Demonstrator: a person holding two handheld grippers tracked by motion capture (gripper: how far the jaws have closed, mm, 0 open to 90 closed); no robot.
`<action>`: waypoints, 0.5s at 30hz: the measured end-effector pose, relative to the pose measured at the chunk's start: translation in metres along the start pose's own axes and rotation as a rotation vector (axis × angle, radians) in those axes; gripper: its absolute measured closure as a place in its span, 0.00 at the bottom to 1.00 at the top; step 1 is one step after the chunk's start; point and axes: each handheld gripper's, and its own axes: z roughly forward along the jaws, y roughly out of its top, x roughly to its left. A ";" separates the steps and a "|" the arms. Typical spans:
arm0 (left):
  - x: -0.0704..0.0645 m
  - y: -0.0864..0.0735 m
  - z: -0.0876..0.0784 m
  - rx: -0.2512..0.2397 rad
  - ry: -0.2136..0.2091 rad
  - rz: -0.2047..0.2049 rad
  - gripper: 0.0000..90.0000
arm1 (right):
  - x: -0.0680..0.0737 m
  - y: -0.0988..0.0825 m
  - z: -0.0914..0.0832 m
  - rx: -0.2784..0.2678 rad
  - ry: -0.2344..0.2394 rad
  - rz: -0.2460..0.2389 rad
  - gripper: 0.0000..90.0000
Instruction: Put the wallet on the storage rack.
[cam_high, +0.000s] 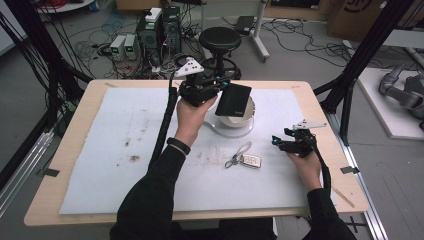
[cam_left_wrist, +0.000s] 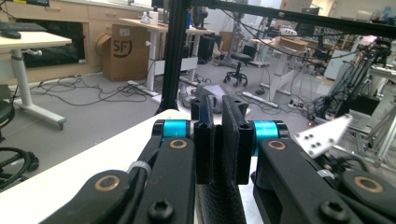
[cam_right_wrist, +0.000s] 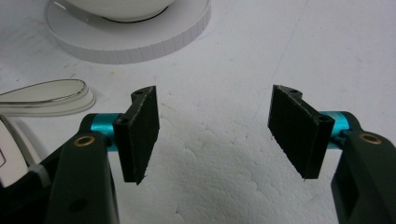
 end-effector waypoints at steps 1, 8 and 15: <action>0.002 -0.002 0.004 0.005 0.005 -0.001 0.92 | 0.000 0.000 0.000 0.000 0.000 0.000 0.38; 0.012 -0.016 0.029 0.066 0.044 0.002 0.92 | -0.001 -0.001 -0.001 -0.007 0.002 0.007 0.38; 0.016 -0.022 0.045 0.118 0.086 0.019 0.92 | -0.002 -0.001 -0.001 -0.011 0.001 0.008 0.38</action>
